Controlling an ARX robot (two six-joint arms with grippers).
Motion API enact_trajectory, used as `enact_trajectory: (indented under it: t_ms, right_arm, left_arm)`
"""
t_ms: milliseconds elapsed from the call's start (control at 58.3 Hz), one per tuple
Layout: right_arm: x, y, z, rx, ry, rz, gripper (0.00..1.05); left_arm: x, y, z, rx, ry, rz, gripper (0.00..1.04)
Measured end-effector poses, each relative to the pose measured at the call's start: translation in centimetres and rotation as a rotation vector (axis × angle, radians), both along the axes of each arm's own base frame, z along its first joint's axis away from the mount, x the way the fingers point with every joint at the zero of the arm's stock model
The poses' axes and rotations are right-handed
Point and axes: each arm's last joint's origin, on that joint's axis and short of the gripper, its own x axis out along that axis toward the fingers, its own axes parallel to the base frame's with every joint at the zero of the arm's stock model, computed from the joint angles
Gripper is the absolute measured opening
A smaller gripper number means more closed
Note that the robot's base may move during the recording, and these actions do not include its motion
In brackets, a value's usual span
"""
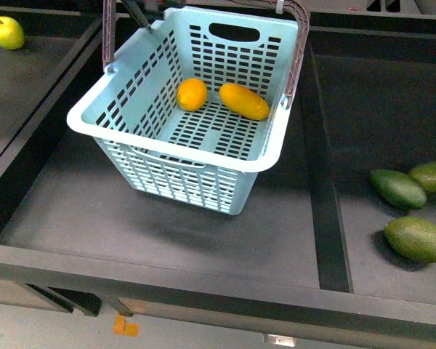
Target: Pick lemon and mango into basket
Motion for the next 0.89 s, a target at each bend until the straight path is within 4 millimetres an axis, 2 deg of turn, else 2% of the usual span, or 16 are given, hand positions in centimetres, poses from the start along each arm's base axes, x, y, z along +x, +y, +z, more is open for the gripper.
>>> enact_trajectory:
  t_ms: [103, 189, 257, 343, 429, 531, 686, 891]
  right_arm:
    - [0.0, 0.0, 0.0, 0.000, 0.000, 0.000, 0.96]
    - [0.0, 0.0, 0.0, 0.000, 0.000, 0.000, 0.96]
    - [0.0, 0.0, 0.0, 0.000, 0.000, 0.000, 0.96]
    - [0.0, 0.0, 0.0, 0.000, 0.000, -0.001, 0.96]
    - [0.0, 0.0, 0.0, 0.000, 0.000, 0.000, 0.96]
    - [0.0, 0.0, 0.0, 0.000, 0.000, 0.000, 0.96]
    - [0.0, 0.0, 0.0, 0.000, 0.000, 0.000, 0.96]
    - [0.0, 0.0, 0.0, 0.000, 0.000, 0.000, 0.96]
  left_arm:
    - [-2.8, 1.6, 1.2, 0.060, 0.108, 0.014, 0.99]
    - [-4.4, 2.4, 2.0, 0.084, 0.152, 0.026, 0.98]
    - [-4.8, 3.0, 1.6, 0.136, -0.021, -0.165, 0.87]
    - [-6.8, 5.4, 0.0, 0.473, -0.263, -0.400, 0.71]
    - [-10.1, 8.9, -0.3, 0.887, -0.453, -0.468, 0.53]
    - [-13.4, 12.0, -0.5, 1.172, -0.477, -0.477, 0.33]
    - [-17.3, 14.6, -2.6, 1.307, -0.422, -0.557, 0.03]
    - [-21.3, 17.1, -3.6, 1.337, -0.417, -0.556, 0.04]
